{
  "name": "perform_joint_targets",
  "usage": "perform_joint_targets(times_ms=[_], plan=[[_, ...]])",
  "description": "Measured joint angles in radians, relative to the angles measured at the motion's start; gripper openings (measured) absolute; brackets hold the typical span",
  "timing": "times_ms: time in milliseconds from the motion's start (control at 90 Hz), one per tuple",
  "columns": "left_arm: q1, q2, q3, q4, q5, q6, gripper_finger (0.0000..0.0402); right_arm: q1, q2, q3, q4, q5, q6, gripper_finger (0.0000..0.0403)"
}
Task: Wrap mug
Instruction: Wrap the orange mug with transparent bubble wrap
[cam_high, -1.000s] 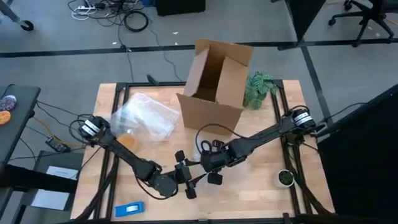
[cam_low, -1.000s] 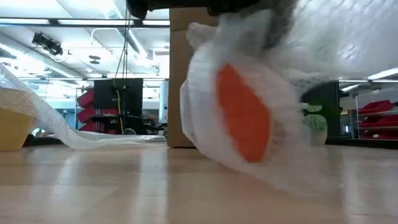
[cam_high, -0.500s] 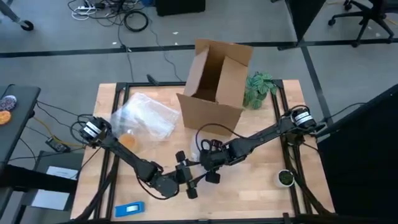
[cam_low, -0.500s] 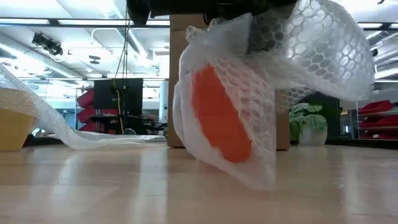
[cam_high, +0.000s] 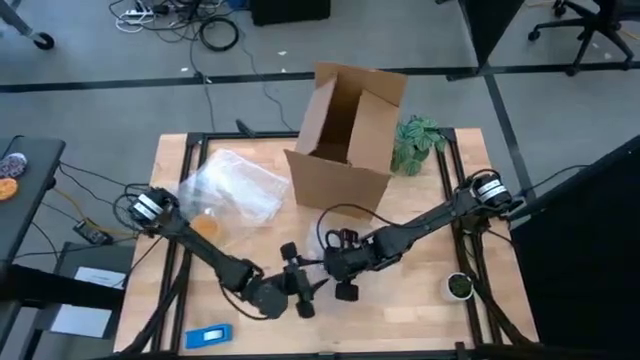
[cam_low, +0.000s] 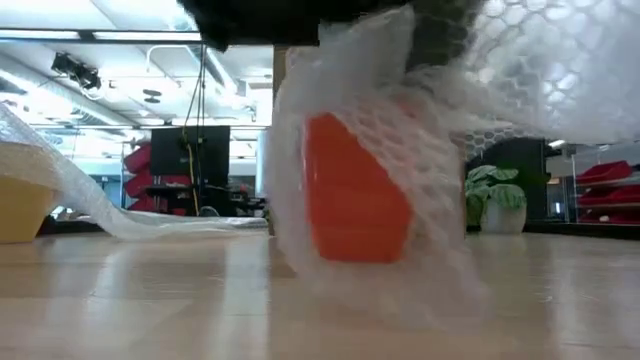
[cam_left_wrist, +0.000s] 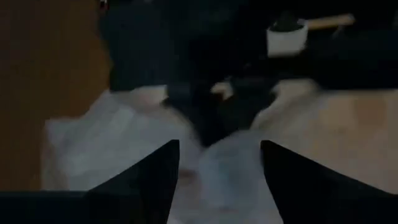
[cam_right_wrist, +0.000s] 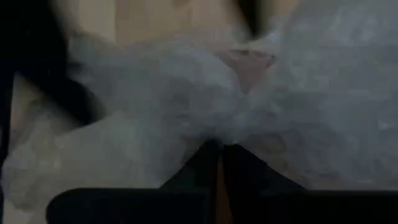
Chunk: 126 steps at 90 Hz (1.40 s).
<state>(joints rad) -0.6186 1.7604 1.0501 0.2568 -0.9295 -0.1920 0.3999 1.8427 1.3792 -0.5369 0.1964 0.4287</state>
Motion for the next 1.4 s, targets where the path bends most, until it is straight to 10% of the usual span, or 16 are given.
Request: perform_joint_targets(times_ms=[411, 967, 1400], plan=[[0.122, 0.03, -0.083, 0.128, 0.204, -0.106, 0.0209, 0.004, -0.003, 0.001, 0.021, -0.005, -0.042, 0.0], [0.126, 0.07, -0.084, 0.118, 0.217, -0.126, 0.0209, 0.011, -0.033, 0.177, -0.182, 0.028, -0.07, 0.0], [0.121, 0.071, -0.086, 0.121, 0.216, -0.1, 0.0209, 0.144, -0.048, 0.363, -0.721, 0.053, 0.254, 0.0]])
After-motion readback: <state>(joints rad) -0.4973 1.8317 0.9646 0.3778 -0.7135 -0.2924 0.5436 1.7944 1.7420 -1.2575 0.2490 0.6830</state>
